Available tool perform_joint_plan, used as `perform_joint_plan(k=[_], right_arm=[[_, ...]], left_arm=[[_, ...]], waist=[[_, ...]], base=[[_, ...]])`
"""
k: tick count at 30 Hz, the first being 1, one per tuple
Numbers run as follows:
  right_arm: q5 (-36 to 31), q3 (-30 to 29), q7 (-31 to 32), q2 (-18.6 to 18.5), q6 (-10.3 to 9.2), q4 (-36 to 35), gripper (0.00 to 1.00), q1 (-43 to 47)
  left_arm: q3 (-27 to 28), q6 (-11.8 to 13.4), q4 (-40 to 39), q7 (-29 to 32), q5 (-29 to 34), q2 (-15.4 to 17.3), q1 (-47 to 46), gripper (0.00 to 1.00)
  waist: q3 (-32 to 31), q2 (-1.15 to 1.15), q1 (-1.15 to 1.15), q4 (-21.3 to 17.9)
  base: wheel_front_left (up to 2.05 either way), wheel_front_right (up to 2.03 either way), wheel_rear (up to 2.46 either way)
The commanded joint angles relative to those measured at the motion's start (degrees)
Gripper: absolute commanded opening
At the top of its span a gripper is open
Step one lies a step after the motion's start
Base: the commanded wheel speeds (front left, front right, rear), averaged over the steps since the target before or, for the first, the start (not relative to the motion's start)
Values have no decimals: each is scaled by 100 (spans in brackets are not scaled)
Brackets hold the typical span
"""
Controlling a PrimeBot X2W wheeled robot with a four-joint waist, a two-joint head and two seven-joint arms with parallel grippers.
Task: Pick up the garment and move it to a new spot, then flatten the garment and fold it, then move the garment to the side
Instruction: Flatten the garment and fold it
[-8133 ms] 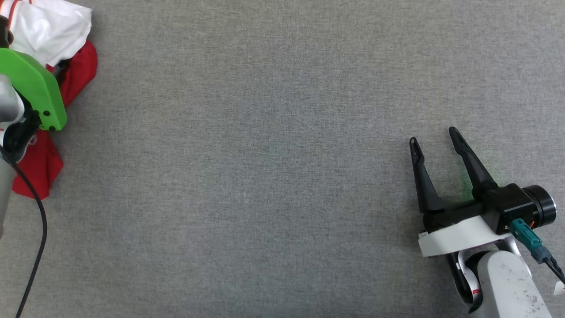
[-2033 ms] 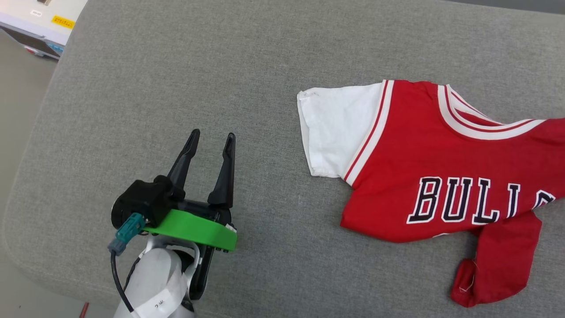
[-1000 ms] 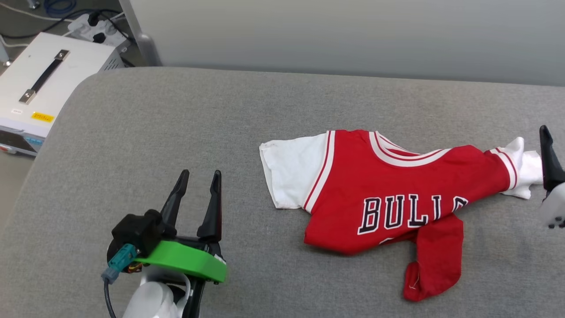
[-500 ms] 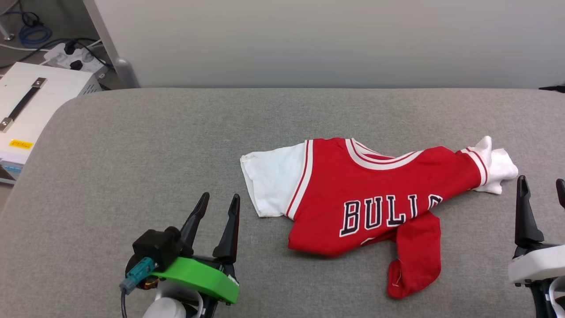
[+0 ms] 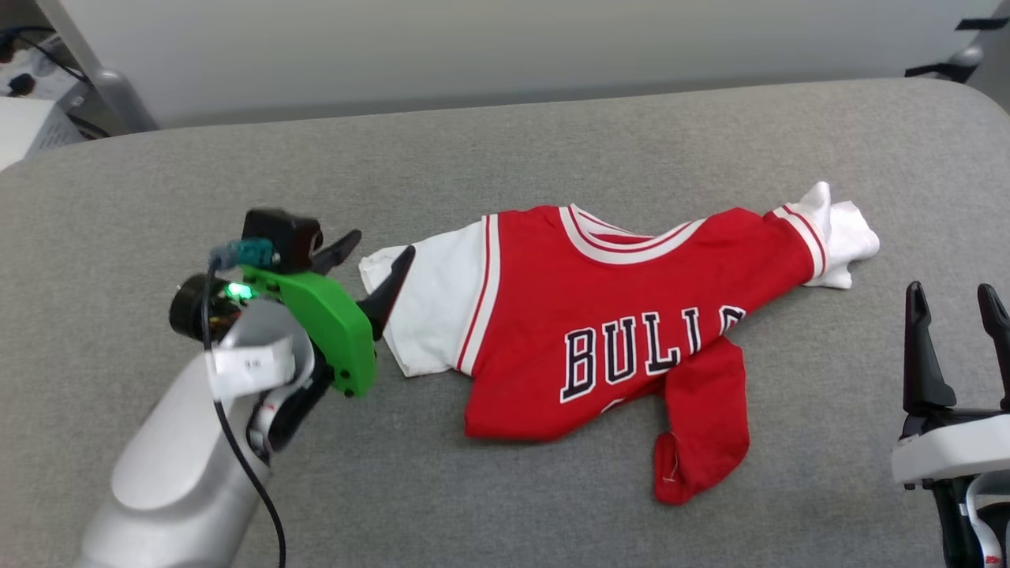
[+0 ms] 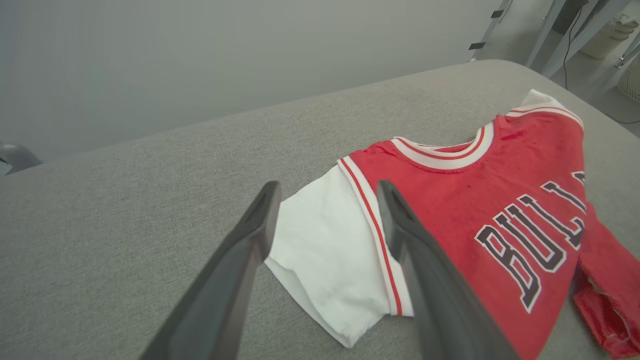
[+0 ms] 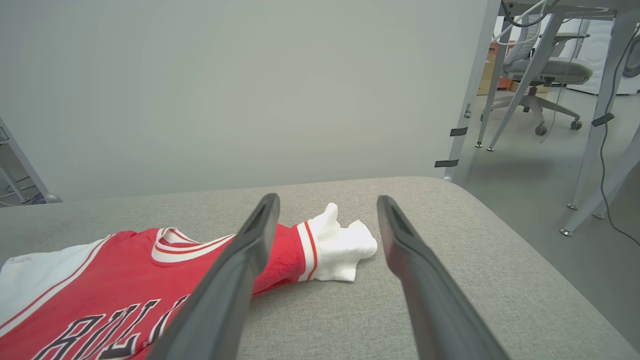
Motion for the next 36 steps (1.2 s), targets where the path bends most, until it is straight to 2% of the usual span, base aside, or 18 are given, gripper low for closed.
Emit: perform_joint_plan(k=[1,4,11,17,22,25,26,27,36], right_arm=[[-42,35,-57,23,-5,5,100,-118],[-57,106,-130,65,-5,79,100,-180],[-53,186,-286,125,-5,246,100,-262],[-31,321,-423,171,-5,408,100,-336],[-30,329,-468,179,-5,460,100,-360],[-42,331,-470,178,-5,481,100,-371],[-48,332,-465,176,-5,485,100,-374],[-54,332,-458,173,-5,488,100,-375],[-95,322,-334,106,-5,507,100,-320]], left_arm=[[-98,-31,117,313,-184,152,-317,100],[-328,-31,458,1068,-529,442,-894,100],[-719,-31,1298,2236,-718,804,-1495,100],[-887,31,2108,2305,-426,992,-1847,100],[-1046,42,2512,2244,-233,1023,-1917,100],[-1211,12,2719,2450,-276,1006,-1843,100],[-1213,4,2741,2461,-344,983,-1822,47],[-1200,-2,2751,2427,-420,958,-1808,0],[-934,-3,2714,1717,-752,1060,-1646,0]], waist=[[383,0,1,-398],[550,0,1,-605],[781,0,1,-925],[996,0,1,-1147],[1061,0,1,-1165],[1065,0,1,-1146],[1063,0,1,-1135],[1057,0,1,-1114],[792,0,1,-880]], base=[[0,0,0],[0,0,0],[0,0,0],[0,0,0],[0,0,0],[0,0,0],[0,0,0],[0,0,0],[0,0,0]])
